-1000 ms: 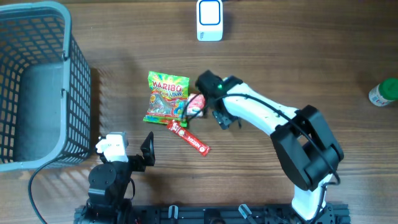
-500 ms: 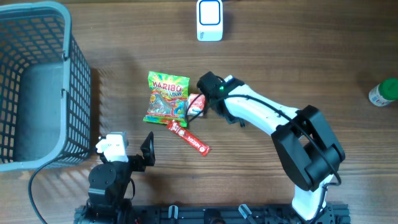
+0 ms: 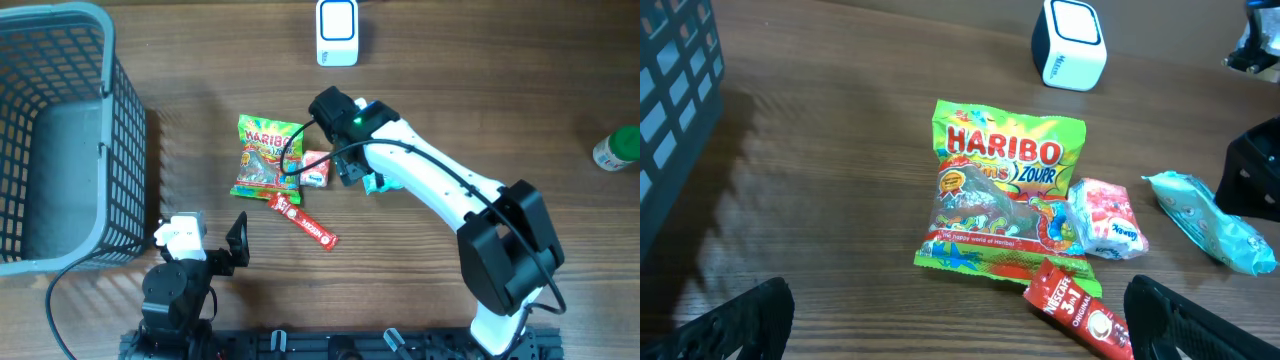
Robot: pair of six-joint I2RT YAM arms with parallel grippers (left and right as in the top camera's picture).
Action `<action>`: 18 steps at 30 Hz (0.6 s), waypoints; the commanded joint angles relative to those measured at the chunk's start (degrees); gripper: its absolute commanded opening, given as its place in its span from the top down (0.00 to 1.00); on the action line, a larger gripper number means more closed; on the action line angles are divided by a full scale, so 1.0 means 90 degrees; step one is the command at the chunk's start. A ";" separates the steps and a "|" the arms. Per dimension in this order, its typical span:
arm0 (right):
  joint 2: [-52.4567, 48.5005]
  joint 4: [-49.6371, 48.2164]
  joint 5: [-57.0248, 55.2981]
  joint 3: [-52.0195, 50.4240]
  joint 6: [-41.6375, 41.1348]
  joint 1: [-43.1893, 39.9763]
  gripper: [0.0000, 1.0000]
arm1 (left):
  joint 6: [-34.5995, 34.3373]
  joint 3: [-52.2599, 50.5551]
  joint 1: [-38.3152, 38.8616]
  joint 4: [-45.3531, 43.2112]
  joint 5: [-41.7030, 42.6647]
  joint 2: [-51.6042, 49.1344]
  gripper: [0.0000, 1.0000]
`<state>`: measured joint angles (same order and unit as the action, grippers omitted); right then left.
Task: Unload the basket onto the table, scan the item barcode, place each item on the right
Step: 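Reach the right gripper to the teal wrapped bar and grasp it, then lift the teal bar up to the white scanner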
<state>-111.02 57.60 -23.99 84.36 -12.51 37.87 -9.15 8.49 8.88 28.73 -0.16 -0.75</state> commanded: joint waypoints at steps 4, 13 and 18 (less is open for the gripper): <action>-0.0449 -0.0134 -0.0044 0.0029 -0.0002 0.0257 0.00 | -0.0036 -0.0051 -0.0012 -0.0015 -0.0085 0.0017 0.00; -0.1481 -0.0017 -0.0505 0.0029 -0.0719 0.0274 0.40 | -0.0036 -0.0051 -0.0012 -0.0015 -0.0085 0.0019 0.00; -0.1474 0.0202 -0.0668 0.0107 -0.1343 0.0272 0.82 | -0.0036 -0.0051 -0.0010 -0.0015 -0.0085 0.0017 0.00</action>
<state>-122.78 58.11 -29.26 84.64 -19.86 40.36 -9.15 8.49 8.91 28.75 -0.16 -0.75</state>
